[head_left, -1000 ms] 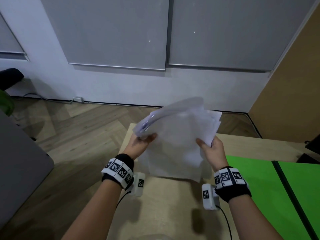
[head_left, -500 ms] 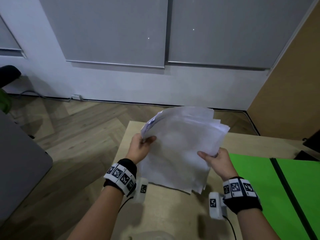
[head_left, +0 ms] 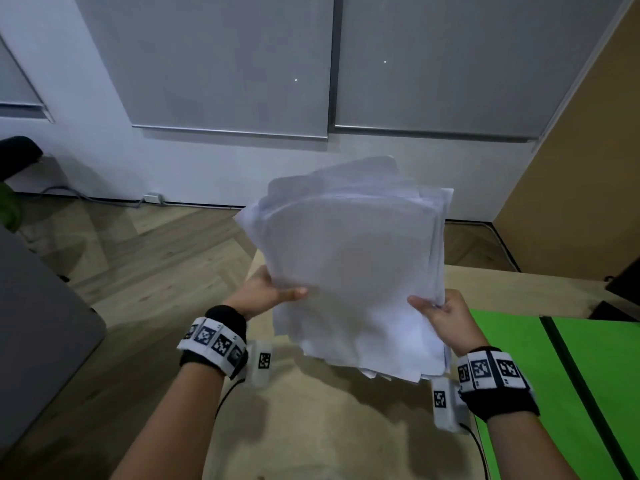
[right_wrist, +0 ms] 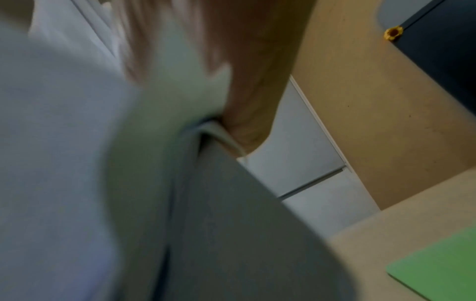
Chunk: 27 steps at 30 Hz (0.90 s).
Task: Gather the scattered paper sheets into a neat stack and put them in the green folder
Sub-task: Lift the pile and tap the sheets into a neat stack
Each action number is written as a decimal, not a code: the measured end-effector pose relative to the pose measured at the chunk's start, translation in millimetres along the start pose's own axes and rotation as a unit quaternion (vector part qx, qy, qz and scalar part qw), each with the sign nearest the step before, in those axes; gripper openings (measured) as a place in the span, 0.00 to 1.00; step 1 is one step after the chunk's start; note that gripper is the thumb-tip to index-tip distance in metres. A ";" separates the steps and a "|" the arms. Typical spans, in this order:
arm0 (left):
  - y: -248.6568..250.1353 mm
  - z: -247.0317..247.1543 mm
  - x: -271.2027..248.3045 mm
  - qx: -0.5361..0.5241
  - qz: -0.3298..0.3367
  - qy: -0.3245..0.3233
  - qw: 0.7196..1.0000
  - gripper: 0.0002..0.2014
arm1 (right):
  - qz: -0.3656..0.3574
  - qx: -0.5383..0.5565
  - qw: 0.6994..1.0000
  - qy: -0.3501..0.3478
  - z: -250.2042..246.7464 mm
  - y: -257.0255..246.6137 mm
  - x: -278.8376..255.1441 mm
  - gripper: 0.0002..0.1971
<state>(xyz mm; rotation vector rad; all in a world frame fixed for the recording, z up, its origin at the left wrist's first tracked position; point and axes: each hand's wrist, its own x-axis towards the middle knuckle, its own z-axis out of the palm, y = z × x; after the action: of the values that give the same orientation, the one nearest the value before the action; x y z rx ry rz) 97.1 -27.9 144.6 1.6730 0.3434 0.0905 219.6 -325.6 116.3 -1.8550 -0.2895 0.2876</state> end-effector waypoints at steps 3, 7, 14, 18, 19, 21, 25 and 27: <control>-0.5 15.7 -2.2 0.013 0.030 0.068 0.997 0.12 | -0.035 0.036 0.998 0.028 9.2 -8.8 -2.2 0.07; -4.7 35.2 -6.0 -0.045 0.068 0.103 0.991 0.07 | -0.026 0.090 0.994 0.059 27.0 -5.8 -6.3 0.03; -9.9 36.8 -19.2 -0.076 0.012 0.067 0.995 0.11 | 0.027 0.137 0.990 0.028 30.7 15.0 -15.3 0.10; 19.5 33.5 -20.5 -0.139 0.108 0.088 0.980 0.20 | -0.016 0.167 0.986 -0.001 22.6 -5.8 -21.4 0.16; 25.3 35.7 -19.0 -0.139 0.122 0.111 0.977 0.29 | -0.032 0.170 0.985 -0.015 21.0 -14.0 -23.4 0.15; 35.4 43.5 -15.9 -0.153 0.125 0.176 0.964 0.34 | -0.062 0.170 0.983 -0.030 18.4 -26.8 -25.2 0.18; 49.5 65.4 -14.6 -0.160 0.094 0.303 0.934 0.21 | -0.097 0.157 0.983 0.014 16.2 -47.9 -26.3 0.33; 48.9 71.9 -12.3 -0.145 0.076 0.338 0.927 0.21 | -0.113 0.168 0.979 0.036 17.0 -57.6 -27.5 0.41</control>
<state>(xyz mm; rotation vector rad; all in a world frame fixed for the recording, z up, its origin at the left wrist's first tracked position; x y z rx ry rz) 112.3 -104.6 184.5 1.3282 0.6796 0.8116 184.9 -302.9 167.7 -1.4796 -0.3732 0.1039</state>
